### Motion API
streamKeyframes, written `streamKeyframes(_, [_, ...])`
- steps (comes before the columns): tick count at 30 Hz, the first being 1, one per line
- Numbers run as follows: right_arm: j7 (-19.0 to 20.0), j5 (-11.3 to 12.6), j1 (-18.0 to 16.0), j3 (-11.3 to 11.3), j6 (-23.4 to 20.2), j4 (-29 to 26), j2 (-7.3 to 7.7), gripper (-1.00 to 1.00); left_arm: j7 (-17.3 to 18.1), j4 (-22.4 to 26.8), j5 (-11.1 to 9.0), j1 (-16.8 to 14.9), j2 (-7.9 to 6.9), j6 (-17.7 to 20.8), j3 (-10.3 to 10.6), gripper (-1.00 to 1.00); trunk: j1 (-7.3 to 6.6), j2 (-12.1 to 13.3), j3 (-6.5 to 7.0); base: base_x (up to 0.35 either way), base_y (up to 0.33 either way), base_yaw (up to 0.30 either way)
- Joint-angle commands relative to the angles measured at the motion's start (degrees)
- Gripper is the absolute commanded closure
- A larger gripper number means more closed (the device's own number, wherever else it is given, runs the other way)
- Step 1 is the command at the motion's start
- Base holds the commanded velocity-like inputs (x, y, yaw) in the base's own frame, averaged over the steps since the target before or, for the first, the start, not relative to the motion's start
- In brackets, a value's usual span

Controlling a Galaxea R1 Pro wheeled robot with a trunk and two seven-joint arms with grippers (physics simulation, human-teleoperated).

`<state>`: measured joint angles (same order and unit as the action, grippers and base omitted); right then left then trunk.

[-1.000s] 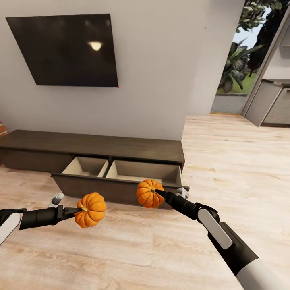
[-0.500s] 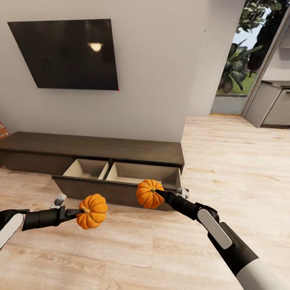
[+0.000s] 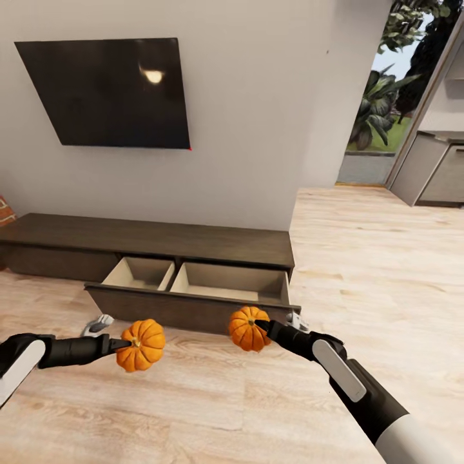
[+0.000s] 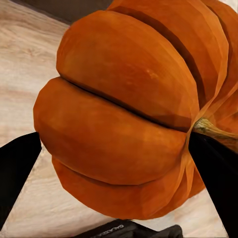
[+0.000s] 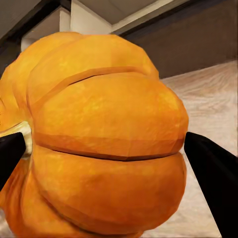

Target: Place each of the two pumpkins and all three candles from the living room inside a cabinet in the living room (use any cabinet), then make sure every cabinet is closed, and position the cauldron so it is next to a table in the living room.

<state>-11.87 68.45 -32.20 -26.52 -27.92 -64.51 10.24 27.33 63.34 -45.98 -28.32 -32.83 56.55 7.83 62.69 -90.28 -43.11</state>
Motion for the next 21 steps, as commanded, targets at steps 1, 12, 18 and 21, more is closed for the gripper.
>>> streamKeyframes(1, [-2.82, 1.0, -0.12, -0.49, 0.07, -0.25, -0.38, 1.0, -2.1, 0.59, -0.24, -0.15, 0.82, 0.21, 0.08, 1.0, -0.23, 0.38, 0.14, 0.0, 0.0, 0.0])
streamKeyframes(12, [-16.07, -6.79, -0.24, -3.3, -0.09, -1.16, -7.85, 1.0, -26.64, 2.81, -0.4, -1.28, 9.13, 0.24, -0.01, 1.0, -2.65, 4.8, 2.11, 0.0, 0.0, 0.0])
streamKeyframes(18, [-16.1, -8.33, -0.26, -3.28, -0.04, -1.64, -8.39, 1.0, -28.34, 4.52, -2.77, -1.26, 10.07, 0.23, 0.0, 1.0, -3.97, 7.2, 3.19, 0.0, 0.0, 0.0])
streamKeyframes(21, [-15.94, -8.4, -0.24, -3.28, -0.03, -1.67, -8.47, 1.0, -28.44, 5.9, -4.32, -1.22, 10.36, 0.23, 0.22, 1.0, -4.62, 8.41, 3.73, 0.0, 0.0, 0.0])
